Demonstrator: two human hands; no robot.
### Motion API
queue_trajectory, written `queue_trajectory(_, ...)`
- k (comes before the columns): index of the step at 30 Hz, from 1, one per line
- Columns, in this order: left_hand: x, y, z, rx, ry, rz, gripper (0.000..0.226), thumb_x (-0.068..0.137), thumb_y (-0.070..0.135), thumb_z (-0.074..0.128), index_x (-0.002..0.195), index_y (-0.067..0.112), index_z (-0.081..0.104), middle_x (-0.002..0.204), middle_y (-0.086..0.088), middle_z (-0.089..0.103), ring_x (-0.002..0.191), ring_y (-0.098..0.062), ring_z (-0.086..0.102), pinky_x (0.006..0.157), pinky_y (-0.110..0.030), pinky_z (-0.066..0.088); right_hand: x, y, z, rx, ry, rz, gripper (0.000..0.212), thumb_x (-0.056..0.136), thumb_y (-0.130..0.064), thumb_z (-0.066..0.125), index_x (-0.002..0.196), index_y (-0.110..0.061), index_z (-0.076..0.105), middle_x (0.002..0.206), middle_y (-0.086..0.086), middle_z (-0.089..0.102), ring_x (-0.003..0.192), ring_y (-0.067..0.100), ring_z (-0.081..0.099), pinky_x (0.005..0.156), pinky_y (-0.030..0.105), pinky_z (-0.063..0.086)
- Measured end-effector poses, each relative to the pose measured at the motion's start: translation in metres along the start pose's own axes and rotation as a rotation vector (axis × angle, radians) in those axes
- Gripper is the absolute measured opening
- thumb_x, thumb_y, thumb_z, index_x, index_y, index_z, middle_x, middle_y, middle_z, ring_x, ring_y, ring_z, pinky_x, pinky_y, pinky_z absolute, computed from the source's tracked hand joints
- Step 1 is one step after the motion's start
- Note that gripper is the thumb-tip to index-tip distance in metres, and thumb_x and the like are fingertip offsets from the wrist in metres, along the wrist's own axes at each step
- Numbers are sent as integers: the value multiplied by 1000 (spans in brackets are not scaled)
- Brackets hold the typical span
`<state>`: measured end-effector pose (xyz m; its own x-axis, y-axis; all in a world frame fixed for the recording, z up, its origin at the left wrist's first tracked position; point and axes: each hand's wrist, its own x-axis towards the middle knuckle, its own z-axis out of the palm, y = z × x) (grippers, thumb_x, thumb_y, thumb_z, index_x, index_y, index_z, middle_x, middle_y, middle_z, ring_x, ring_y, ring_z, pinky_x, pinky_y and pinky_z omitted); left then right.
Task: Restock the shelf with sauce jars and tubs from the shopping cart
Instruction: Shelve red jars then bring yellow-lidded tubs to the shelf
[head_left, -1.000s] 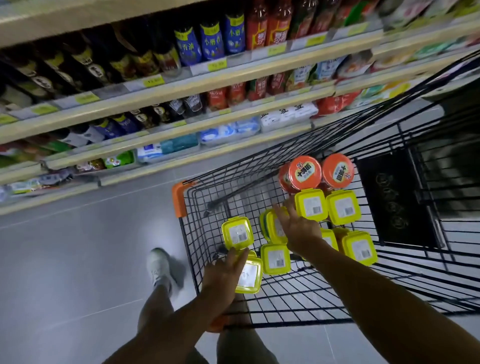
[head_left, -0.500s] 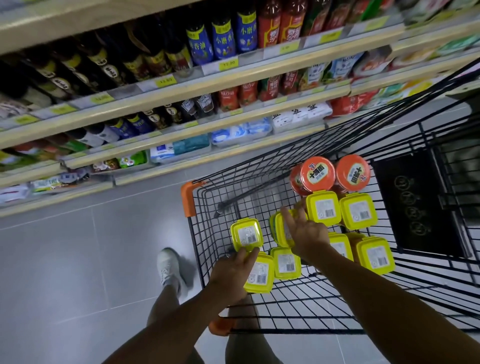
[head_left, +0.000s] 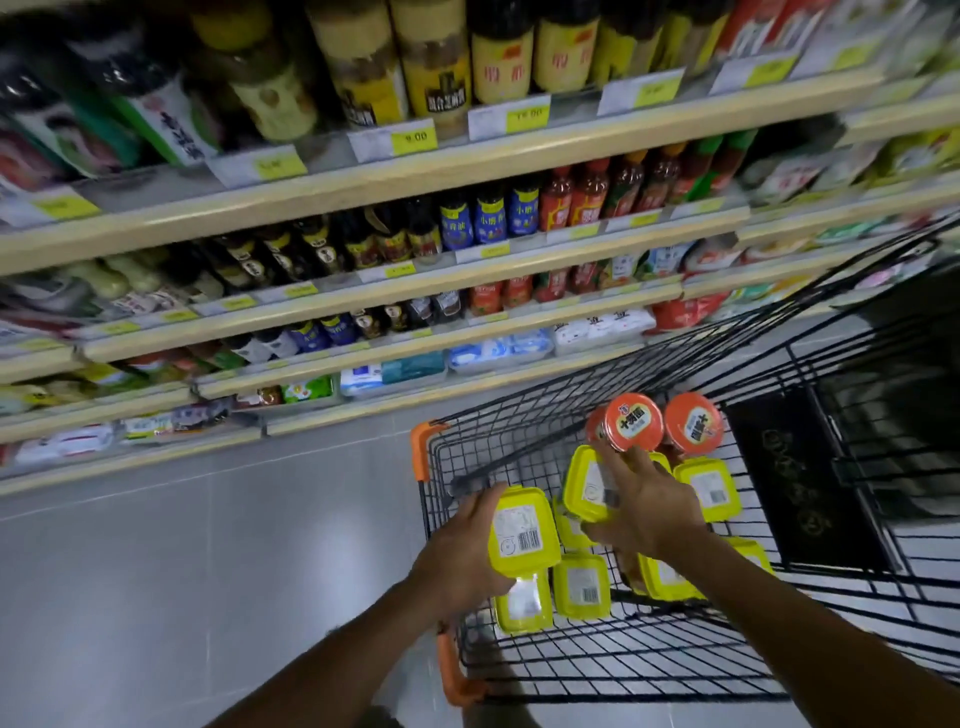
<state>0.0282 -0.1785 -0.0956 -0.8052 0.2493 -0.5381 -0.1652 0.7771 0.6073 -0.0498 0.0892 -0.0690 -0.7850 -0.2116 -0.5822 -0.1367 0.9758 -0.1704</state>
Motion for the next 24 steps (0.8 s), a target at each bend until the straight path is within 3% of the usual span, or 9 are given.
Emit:
queue_trajectory(3, -12, 4, -28, -152, 87, 19, 121, 64, 47, 88, 154, 49, 6, 151, 13, 26, 128, -12, 48, 95, -25, 47, -13, -7, -29, 151, 66, 4, 122, 63, -68, 77, 158, -40, 5, 150, 11, 30, 123, 34, 54, 84, 39, 54)
queue_trajectory(6, -27, 5, -63, -265, 192, 75, 120, 62, 48, 91, 154, 45, 13, 153, 15, 24, 131, -9, 47, 101, -29, 49, -28, -26, -61, 247, 185, -61, 115, 65, -61, 84, 156, -41, 16, 141, 12, 35, 107, 33, 59, 75, 35, 52)
queue_trajectory(9, -49, -1, -96, -385, 292, 117, 121, 62, 42, 94, 157, 35, 18, 149, 13, 27, 132, -6, 43, 106, -23, 44, -45, -59, -95, 271, 254, -66, 112, 68, -56, 84, 156, -39, 18, 137, 8, 33, 94, 19, 47, 75, 26, 38)
queue_trajectory(12, -83, -11, -136, -507, 402, 155, 114, 58, 46, 93, 148, 47, 22, 143, 13, 38, 130, 0, 47, 107, -25, 45, -61, -100, -123, 302, 344, -121, 112, 68, -57, 83, 155, -39, 16, 131, 0, 31, 105, 19, 46, 83, 27, 41)
queue_trajectory(14, -110, -24, -163, -564, 465, 174, 105, 60, 34, 94, 139, 51, 27, 139, 14, 42, 125, 11, 47, 104, -23, 47, -70, -131, -137, 323, 377, -156, 109, 68, -58, 82, 152, -47, 14, 134, 1, 32, 108, 21, 48, 88, 32, 47)
queue_trajectory(16, -140, -41, -190, -621, 533, 199, 106, 60, 26, 95, 139, 52, 29, 141, 12, 45, 125, 8, 50, 100, -24, 52, -79, -163, -148, 360, 407, -196, 104, 66, -61, 82, 146, -55, 16, 143, 2, 30, 120, 26, 47, 94, 37, 48)
queue_trajectory(18, -173, -61, -216, -663, 601, 202, 110, 57, 31, 96, 144, 48, 30, 142, 11, 47, 126, 1, 54, 99, -29, 54, -91, -201, -157, 390, 454, -246, 108, 66, -59, 85, 150, -54, 17, 147, -1, 28, 133, 29, 39, 100, 40, 45)
queue_trajectory(22, -252, -105, -264, -707, 738, 228, 105, 57, 25, 99, 138, 50, 37, 137, 13, 51, 121, -1, 57, 97, -36, 57, -127, -294, -174, 406, 533, -349, 104, 70, -53, 85, 150, -49, 19, 144, -4, 30, 133, 25, 37, 99, 38, 41)
queue_trajectory(24, -296, -130, -283, -714, 794, 239, 108, 58, 21, 100, 140, 47, 35, 136, 10, 53, 118, 2, 60, 91, -29, 58, -143, -342, -178, 434, 554, -416, 104, 70, -58, 83, 153, -46, 20, 145, -5, 32, 136, 20, 33, 103, 41, 39)
